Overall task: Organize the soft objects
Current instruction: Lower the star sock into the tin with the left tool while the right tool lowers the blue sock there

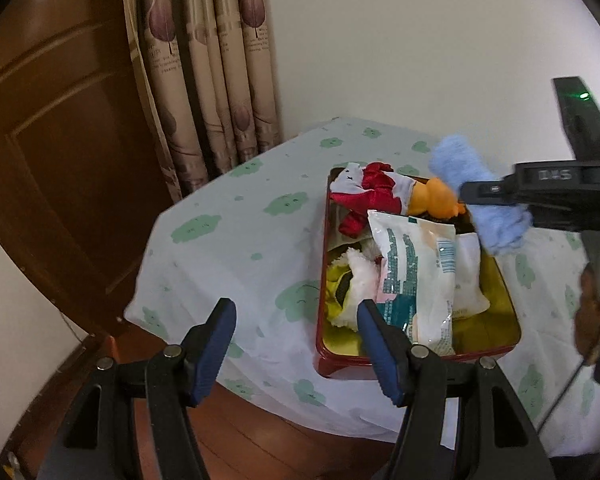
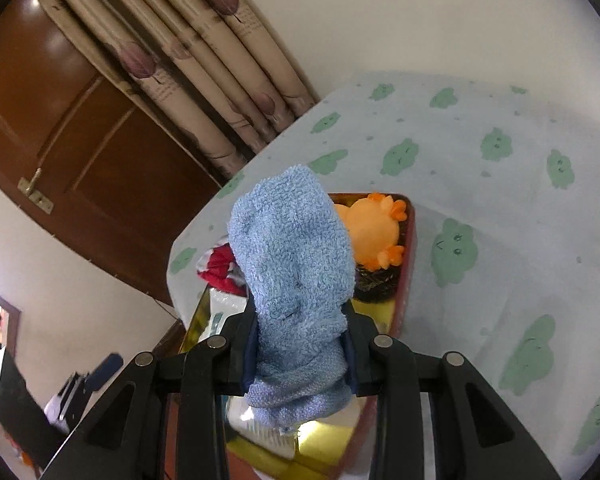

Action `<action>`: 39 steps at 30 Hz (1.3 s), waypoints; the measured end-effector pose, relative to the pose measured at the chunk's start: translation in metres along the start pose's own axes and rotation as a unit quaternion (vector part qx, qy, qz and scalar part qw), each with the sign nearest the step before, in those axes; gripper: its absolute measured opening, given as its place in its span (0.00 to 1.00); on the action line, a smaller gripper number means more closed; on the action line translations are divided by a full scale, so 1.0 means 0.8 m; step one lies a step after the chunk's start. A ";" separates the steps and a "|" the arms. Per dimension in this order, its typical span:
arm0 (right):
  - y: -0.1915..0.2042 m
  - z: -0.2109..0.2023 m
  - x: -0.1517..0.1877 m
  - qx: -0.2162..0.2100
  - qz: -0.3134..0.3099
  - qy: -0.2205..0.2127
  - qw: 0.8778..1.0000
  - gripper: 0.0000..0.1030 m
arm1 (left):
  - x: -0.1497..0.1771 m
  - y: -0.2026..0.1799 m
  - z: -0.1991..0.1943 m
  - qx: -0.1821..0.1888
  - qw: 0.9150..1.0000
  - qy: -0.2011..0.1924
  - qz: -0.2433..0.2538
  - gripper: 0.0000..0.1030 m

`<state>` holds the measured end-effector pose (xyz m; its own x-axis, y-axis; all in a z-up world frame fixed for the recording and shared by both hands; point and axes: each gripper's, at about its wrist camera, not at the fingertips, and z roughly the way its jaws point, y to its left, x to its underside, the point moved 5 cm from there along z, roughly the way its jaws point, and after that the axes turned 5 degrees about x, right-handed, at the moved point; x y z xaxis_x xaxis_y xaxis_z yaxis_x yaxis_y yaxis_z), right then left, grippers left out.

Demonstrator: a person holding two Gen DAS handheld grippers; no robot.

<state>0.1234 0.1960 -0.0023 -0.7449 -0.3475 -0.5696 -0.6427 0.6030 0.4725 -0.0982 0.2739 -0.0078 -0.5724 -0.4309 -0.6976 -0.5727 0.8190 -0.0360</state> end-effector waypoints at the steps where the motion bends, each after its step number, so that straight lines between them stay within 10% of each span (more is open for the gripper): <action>1: 0.001 0.005 -0.002 0.005 0.000 0.000 1.000 0.31 | 0.001 0.002 0.001 0.005 1.000 -0.001 -0.002 0.63; 39: 0.003 0.061 0.000 0.097 -0.020 0.002 0.995 0.44 | 0.015 0.020 0.033 0.008 0.998 0.054 -0.014 0.63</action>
<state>0.1305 0.2324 -0.0337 -0.7211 -0.3763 -0.5818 -0.6247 0.7163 0.3109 -0.0985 0.2917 -0.0353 -0.6168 -0.4910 -0.6151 -0.5797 0.8120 -0.0669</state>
